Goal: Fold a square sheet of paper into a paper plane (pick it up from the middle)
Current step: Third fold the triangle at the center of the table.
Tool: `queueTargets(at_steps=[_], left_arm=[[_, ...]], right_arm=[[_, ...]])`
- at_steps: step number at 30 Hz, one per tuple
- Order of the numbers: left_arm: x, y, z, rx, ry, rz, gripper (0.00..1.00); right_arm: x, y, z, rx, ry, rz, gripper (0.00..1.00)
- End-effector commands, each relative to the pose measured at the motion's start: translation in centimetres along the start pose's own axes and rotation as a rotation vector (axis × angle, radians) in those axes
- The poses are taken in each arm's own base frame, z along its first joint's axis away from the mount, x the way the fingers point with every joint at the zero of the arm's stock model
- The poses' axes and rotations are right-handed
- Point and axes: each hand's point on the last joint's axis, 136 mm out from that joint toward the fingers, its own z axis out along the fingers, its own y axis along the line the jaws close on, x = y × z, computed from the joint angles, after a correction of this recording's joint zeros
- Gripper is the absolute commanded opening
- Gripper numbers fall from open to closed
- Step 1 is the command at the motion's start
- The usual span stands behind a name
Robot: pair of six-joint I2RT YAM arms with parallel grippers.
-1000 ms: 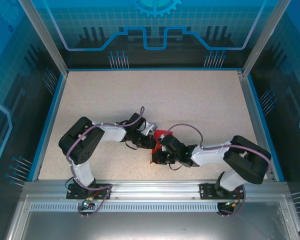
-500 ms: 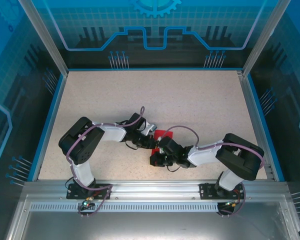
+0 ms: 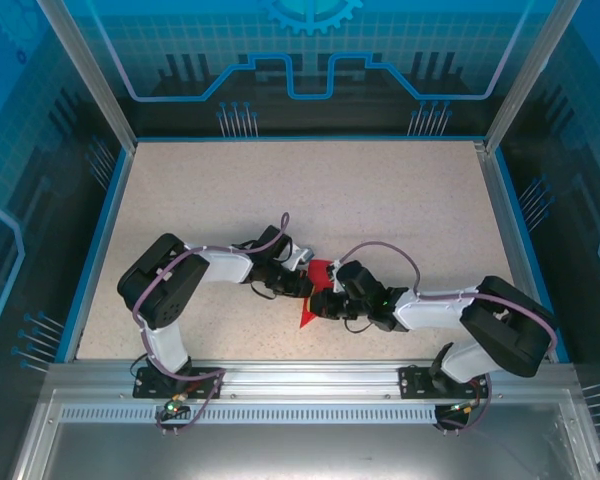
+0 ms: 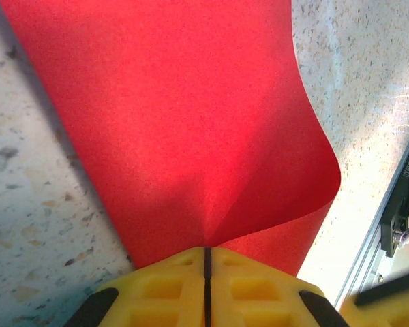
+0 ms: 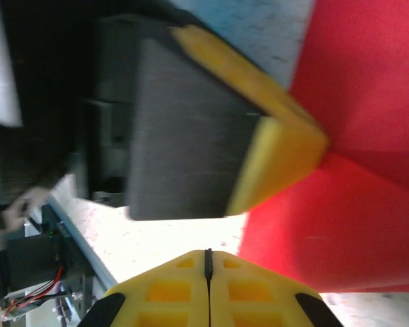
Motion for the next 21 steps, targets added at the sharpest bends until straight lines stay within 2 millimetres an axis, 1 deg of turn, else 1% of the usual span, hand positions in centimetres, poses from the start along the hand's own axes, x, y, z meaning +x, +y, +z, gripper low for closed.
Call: queueTargets(at_steps=[1, 2, 8, 12, 14, 16, 19, 21], left_arm=[[2.9, 2.6, 1.2, -0.083, 0.096, -0.043, 0.1], [3.0, 2.6, 1.2, -0.085, 0.098, -0.042, 0.1], [3.1, 2.8, 1.2, -0.087, 0.1, -0.042, 0.1], [3.1, 2.9, 1.3, -0.09, 0.105, -0.043, 0.1], [3.1, 2.8, 1.3, -0.09, 0.104, -0.042, 0.1], [3.3, 2.9, 1.3, -0.092, 0.106, -0.044, 0.1], [3.4, 2.9, 1.2, -0.094, 0.108, -0.044, 0.1], [3.4, 2.9, 1.2, -0.095, 0.108, -0.042, 0.1]], right_arm=[[0.6, -0.5, 0.5, -0.014, 0.027, 0.015, 0.05], [0.7, -0.8, 0.7, -0.002, 0.03, 0.021, 0.05], [1.8, -4.3, 1.2, 0.089, 0.047, 0.07, 0.05], [2.3, -5.4, 1.6, 0.118, 0.065, 0.089, 0.05], [2.1, -5.1, 1.5, 0.101, 0.059, 0.091, 0.05], [1.5, -3.9, 1.0, 0.065, 0.05, 0.074, 0.05], [0.1, -2.5, -0.3, 0.035, 0.009, 0.043, 0.06], [-0.6, -2.2, -1.0, 0.023, -0.009, 0.035, 0.06]])
